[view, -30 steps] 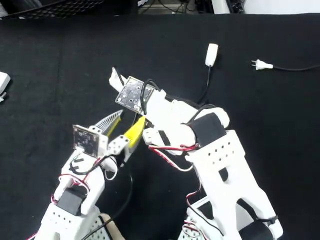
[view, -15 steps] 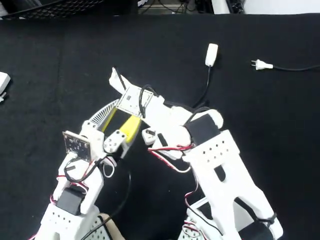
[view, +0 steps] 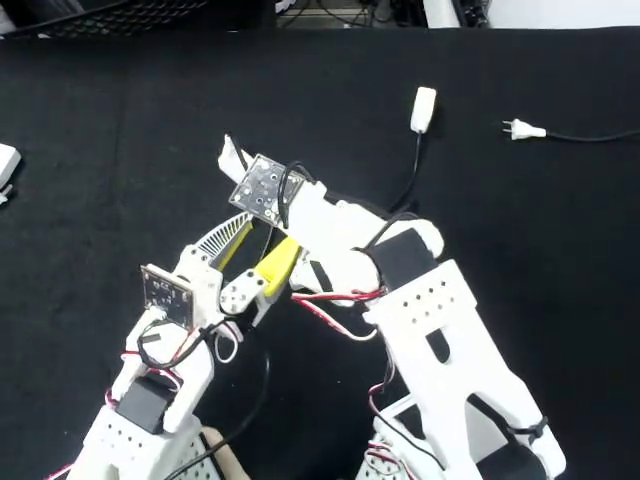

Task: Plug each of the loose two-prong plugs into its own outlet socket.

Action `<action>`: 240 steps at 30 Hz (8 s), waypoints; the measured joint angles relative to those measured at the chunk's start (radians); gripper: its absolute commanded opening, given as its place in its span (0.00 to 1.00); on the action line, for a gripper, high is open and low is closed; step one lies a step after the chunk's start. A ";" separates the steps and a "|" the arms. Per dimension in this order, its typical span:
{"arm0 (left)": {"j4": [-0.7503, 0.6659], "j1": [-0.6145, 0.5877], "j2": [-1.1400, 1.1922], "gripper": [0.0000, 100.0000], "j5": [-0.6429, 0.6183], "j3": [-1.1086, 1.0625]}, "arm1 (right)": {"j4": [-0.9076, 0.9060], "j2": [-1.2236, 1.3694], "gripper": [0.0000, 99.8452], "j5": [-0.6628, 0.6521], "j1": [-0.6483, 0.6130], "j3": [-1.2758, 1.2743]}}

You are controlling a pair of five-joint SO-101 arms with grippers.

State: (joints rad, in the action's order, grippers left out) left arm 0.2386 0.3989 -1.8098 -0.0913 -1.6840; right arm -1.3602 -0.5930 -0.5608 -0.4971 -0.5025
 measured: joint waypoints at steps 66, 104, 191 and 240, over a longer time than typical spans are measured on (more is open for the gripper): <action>0.084 -0.003 -0.006 0.22 -0.003 0.000 | -0.201 0.000 0.01 0.166 -0.044 0.293; 0.304 -0.971 0.000 0.22 -0.002 -0.002 | -0.166 0.385 0.01 0.468 0.081 0.292; 0.551 -1.054 0.000 0.22 -0.002 -0.002 | -0.118 0.882 0.01 0.566 0.012 0.434; 0.551 -1.054 0.000 0.22 -0.002 -0.002 | -0.141 1.051 0.01 0.321 0.344 0.603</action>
State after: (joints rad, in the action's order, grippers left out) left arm 0.7894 -0.6552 -1.8098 -0.0928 -1.6855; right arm -1.5014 0.4580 -0.2401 -0.1534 0.1005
